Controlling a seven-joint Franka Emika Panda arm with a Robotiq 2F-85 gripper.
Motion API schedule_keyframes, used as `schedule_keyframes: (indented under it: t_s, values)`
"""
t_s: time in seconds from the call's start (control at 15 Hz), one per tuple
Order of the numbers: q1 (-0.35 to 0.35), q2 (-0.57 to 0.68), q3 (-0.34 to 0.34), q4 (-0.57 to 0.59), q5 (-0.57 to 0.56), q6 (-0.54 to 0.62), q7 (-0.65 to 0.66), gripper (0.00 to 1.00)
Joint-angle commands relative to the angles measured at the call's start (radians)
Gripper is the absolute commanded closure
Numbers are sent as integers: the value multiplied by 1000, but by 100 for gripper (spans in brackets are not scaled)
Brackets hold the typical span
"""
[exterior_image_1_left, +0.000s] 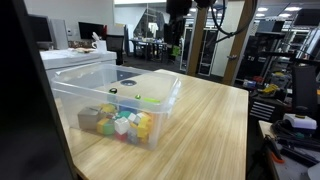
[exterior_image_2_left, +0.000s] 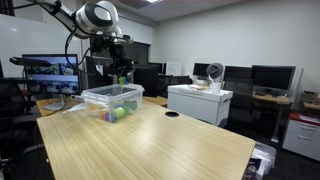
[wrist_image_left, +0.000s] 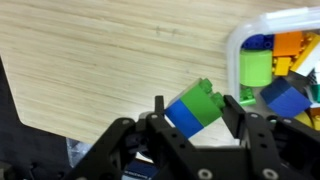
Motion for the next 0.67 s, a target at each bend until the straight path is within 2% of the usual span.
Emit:
schedule_keyframes:
  t_s: [0.0,0.4,0.47,0.6]
  values:
    - [-51,-32,-12,-91,-74,32,46,66]
    - [-77,52,-24,-176,-187,135,92,66]
    - [-76,64,-26,-179,-200,138,108,16]
    - [-71,89,-29,-178,-226,140,140,4]
